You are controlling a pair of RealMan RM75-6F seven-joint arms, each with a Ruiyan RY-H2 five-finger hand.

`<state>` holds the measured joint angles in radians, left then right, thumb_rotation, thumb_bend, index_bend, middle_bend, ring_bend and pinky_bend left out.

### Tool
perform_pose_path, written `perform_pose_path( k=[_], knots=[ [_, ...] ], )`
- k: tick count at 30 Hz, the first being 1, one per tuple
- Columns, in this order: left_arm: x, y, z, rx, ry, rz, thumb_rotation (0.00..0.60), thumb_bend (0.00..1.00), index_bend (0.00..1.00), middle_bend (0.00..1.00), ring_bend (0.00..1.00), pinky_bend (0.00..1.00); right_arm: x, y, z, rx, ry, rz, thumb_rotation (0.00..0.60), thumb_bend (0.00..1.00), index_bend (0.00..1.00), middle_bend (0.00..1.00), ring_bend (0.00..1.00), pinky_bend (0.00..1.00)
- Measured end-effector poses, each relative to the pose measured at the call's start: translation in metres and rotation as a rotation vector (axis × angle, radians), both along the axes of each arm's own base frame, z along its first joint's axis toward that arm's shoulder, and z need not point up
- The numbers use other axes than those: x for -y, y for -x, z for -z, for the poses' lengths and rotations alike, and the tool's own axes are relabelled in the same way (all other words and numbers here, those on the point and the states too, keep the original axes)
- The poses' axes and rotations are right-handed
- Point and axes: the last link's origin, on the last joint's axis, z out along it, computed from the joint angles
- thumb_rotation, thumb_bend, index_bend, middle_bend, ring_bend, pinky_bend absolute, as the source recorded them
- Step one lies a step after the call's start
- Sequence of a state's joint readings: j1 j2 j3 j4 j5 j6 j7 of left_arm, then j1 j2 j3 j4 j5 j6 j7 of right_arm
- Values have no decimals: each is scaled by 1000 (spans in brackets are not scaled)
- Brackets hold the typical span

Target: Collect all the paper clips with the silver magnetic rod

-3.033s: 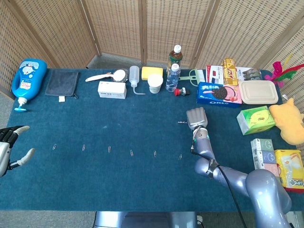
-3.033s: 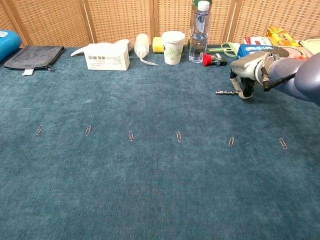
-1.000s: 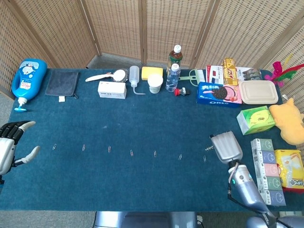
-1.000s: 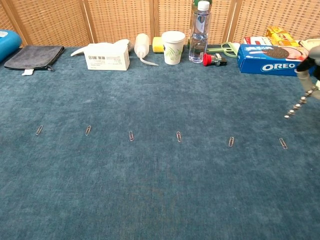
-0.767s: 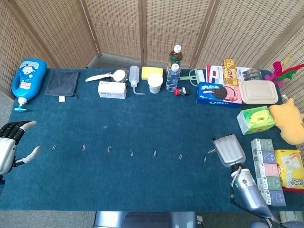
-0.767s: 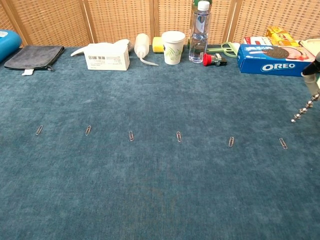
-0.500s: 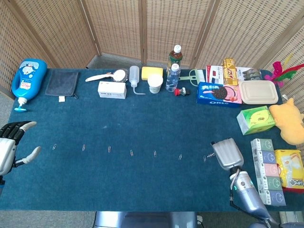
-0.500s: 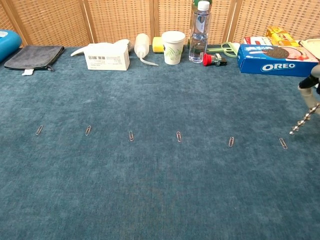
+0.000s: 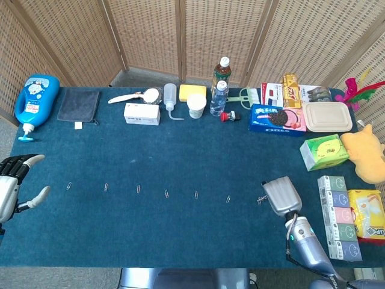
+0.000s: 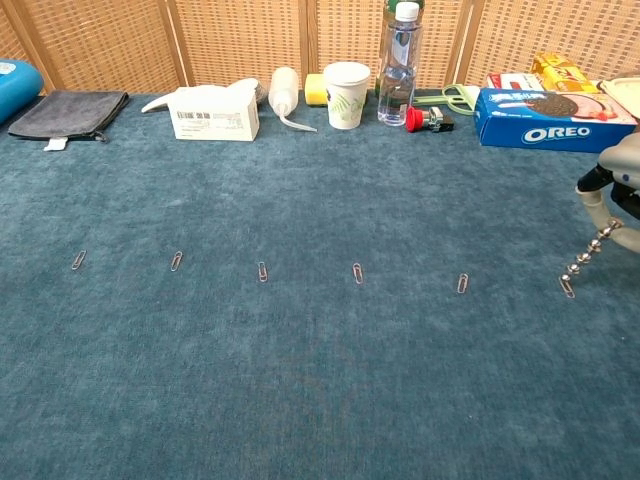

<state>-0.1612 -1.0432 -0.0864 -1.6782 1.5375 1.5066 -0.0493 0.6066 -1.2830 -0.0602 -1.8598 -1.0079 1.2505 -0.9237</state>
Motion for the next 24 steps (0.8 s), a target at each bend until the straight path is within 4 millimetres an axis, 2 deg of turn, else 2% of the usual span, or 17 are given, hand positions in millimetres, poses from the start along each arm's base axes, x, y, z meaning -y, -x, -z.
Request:
perform_pose_path(
  k=[17,24],
  knots=[
    [0,2,0,1,1,-4,58,359,182,209,174,145,3,4,4,-18,3,18,600,509,640,808,828,626],
    [0,2,1,1,2,-2,55,359,182,209,174,145,4,-7,2,18,-1,6,600,509,646,809,829,626]
  ],
)
